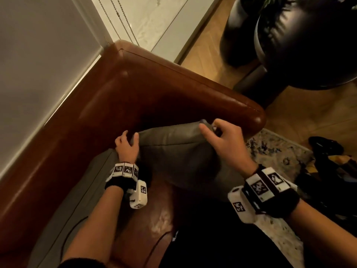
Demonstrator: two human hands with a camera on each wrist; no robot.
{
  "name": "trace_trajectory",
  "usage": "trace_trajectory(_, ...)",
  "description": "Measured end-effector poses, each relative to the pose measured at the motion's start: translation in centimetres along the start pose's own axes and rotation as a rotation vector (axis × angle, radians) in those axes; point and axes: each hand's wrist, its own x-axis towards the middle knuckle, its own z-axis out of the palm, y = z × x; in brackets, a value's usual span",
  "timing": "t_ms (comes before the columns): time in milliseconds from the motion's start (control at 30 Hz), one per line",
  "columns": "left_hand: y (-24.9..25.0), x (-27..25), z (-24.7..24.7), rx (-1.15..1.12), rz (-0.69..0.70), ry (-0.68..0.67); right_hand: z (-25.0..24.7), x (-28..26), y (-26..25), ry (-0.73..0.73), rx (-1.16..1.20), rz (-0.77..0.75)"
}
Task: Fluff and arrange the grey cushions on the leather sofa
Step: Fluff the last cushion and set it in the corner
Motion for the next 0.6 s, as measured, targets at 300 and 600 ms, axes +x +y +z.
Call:
trace_trajectory(300,-1.7,-2.6,5.0,0.07,0.26,-0.247,16.3,9.9,-3.2,-0.337,-0.022,0.039)
trace_trajectory(600,1.3,5.6,4.5,0.152,0.218,-0.175,14.2,-2.0,14.6,-0.712,-0.927,-0.692)
